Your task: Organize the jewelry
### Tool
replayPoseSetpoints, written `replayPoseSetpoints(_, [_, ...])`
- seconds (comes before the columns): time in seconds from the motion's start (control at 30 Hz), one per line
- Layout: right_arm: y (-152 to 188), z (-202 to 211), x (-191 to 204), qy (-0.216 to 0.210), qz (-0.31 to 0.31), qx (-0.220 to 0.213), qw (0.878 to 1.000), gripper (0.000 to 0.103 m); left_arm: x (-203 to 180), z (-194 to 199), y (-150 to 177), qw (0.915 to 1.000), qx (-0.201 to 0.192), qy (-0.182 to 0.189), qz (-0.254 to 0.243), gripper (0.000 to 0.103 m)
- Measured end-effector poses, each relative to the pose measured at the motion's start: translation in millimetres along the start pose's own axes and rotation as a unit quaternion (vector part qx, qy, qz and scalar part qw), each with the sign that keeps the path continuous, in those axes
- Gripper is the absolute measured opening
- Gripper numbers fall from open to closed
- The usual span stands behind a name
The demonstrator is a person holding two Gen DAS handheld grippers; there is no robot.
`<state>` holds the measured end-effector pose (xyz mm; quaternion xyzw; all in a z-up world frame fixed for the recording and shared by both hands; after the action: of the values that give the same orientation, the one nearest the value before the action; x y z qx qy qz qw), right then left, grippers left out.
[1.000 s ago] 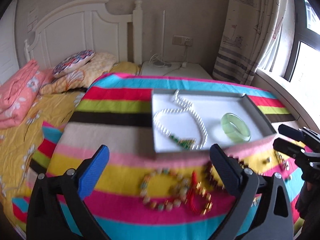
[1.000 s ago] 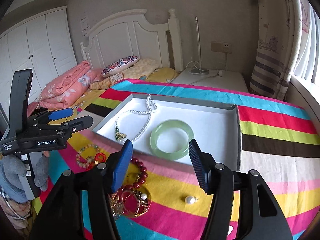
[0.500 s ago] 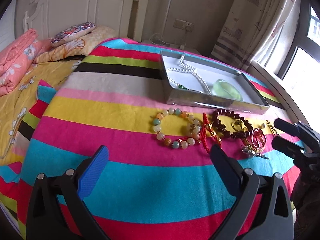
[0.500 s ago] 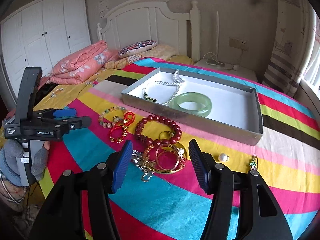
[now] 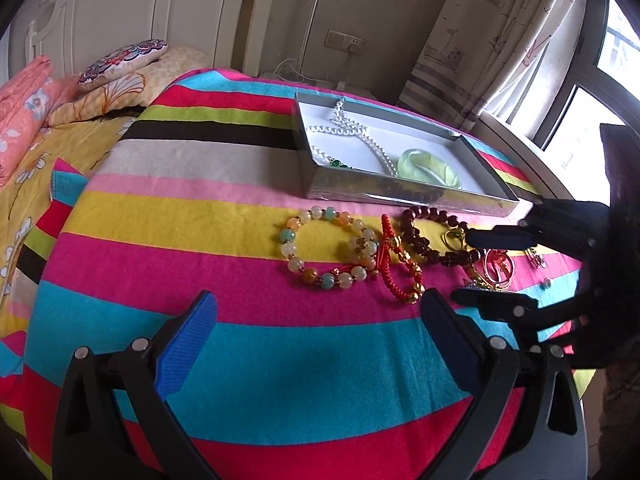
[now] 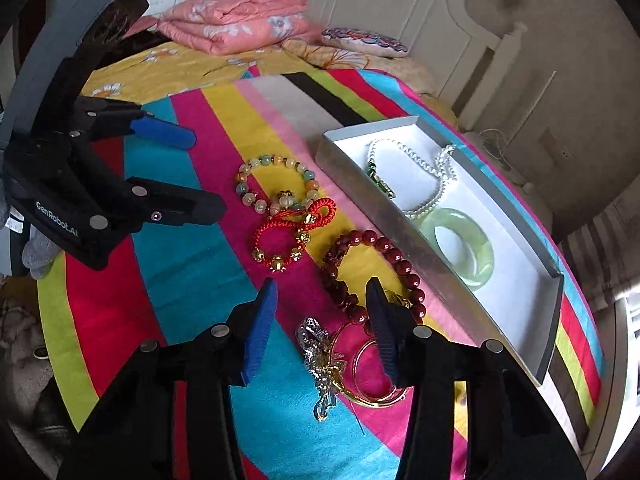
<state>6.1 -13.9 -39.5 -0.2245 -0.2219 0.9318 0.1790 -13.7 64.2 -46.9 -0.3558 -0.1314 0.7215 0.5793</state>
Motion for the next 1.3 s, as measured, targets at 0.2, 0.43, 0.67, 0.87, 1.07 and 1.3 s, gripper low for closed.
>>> replayPoseSetpoints(0.2, [0, -18, -5, -0.063, 0.019, 0.03, 0.997, 0.043, 0, -1, 0, 1.0, 0.002, 0.006, -0.001, 0.1])
replayPoseSetpoints(0.43, [5, -22, -11, -0.129, -0.02, 0.013, 0.991, 0.041, -1, 0, 1, 0.9999, 0.002, 0.015, 0.001, 0.1])
replayPoseSetpoints(0.67, [6, -15, -5, -0.1, -0.003, -0.008, 0.995, 0.014, -1, 1, 1, 0.9999, 0.0, 0.016, 0.002, 0.1])
replayPoseSetpoints(0.87, [-1, -4, -13, -0.043, -0.035, -0.052, 0.997, 0.013, 1, 1, 2, 0.9998, 0.002, 0.017, 0.004, 0.1])
replayPoseSetpoints(1.07, [0, 43, -39, -0.027, -0.165, -0.156, 0.973, 0.013, 2, 0, 3, 0.9999, 0.006, 0.012, 0.005, 0.1])
replayPoseSetpoints(1.3, [30, 105, -65, -0.056, -0.31, -0.291, 0.903, 0.013, 1, -4, 4, 0.9999, 0.013, 0.006, 0.005, 0.1])
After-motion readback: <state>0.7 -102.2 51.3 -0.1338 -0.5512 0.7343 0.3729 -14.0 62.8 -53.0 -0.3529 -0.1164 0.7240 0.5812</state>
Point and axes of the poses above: each gripper's, at about its wrist camera, not at the fingertips, and z roughly against the way its jaws point, x to its left, y to its underside, the point moved 9 cm from there along -z, roughly the way its jaws point, and after that the axes turned 11 degrees about z, right-handed, at the moved point
